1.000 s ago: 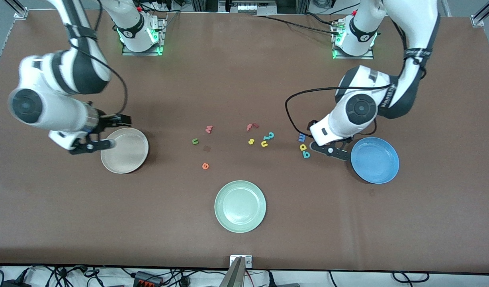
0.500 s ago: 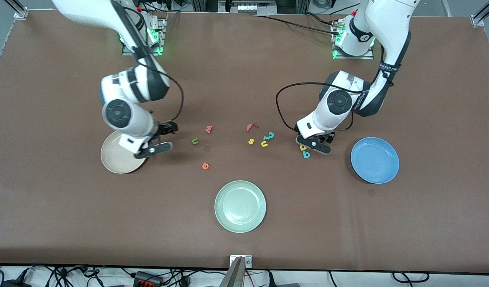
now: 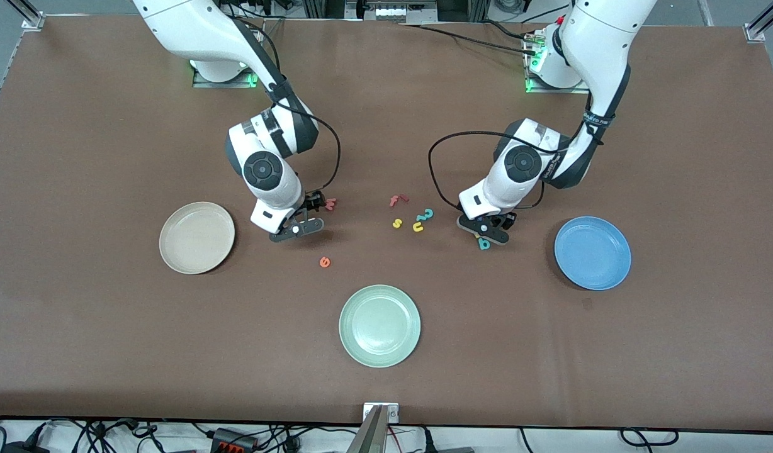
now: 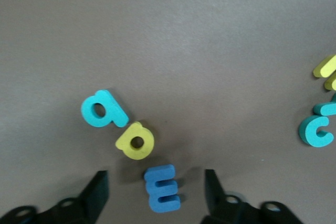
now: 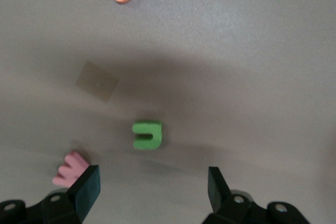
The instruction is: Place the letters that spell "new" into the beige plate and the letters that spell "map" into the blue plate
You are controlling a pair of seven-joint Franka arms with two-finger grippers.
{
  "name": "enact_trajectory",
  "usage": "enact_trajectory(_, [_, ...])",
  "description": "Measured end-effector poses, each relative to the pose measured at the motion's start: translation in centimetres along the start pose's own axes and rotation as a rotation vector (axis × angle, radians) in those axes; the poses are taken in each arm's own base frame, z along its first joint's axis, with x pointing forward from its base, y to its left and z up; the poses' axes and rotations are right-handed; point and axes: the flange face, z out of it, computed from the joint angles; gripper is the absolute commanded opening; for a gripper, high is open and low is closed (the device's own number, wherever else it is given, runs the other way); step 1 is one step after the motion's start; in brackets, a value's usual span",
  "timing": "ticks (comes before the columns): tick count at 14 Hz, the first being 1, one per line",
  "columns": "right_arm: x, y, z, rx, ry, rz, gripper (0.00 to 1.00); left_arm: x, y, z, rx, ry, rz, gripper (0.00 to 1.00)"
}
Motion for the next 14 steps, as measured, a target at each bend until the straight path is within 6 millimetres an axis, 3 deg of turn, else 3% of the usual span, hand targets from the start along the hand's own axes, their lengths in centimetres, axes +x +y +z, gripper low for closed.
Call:
enact_trajectory(5, [0.6, 0.0, 0.6, 0.003, 0.021, 0.007, 0.71, -0.2, 0.2, 0.7, 0.000, -0.012, 0.004, 0.40])
enact_trajectory(8, [0.9, -0.1, 1.0, 0.004, 0.029, 0.018, 0.70, -0.1, 0.1, 0.6, 0.000, -0.009, 0.002, 0.19])
enact_trajectory(10, [1.1, -0.2, 1.5, 0.006, 0.040, 0.021, 0.69, -0.2, 0.1, 0.5, 0.002, -0.018, 0.002, 0.17])
enact_trajectory(12, [1.1, -0.2, 2.1, 0.005, 0.040, 0.024, 0.57, -0.2, 0.0, -0.2, 0.008, -0.066, 0.000, 0.17])
enact_trajectory(14, [1.2, -0.2, 2.3, 0.005, 0.042, 0.027, 0.40, 0.7, -1.0, -2.9, 0.021, -0.111, -0.016, 0.17])
